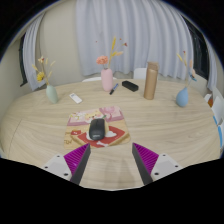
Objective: Arrange mouse
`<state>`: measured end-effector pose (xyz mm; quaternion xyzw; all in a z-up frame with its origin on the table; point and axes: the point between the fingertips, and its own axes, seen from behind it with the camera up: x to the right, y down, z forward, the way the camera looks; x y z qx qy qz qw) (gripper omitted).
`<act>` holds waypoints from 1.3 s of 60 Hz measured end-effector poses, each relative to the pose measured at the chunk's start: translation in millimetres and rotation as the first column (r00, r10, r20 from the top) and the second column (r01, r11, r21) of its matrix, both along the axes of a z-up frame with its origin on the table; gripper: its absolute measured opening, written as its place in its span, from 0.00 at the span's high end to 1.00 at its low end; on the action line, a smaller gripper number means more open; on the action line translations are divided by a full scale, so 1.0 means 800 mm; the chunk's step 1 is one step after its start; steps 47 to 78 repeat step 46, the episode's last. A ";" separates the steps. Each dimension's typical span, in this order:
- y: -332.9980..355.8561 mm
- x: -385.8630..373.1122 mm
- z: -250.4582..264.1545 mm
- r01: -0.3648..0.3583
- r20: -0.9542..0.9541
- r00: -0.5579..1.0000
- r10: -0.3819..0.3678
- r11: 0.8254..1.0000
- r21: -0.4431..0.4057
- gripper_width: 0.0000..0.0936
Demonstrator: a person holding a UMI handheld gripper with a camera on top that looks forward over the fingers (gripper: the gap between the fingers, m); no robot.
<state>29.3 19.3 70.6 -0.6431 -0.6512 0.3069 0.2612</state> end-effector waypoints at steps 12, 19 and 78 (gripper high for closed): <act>0.096 0.140 0.029 0.088 0.018 0.996 -0.089 0.996 0.023 0.07; 0.141 0.204 0.033 0.128 0.027 0.991 -0.130 0.991 0.046 0.07; 0.230 0.310 0.053 0.157 -0.009 0.988 -0.157 0.984 0.085 0.07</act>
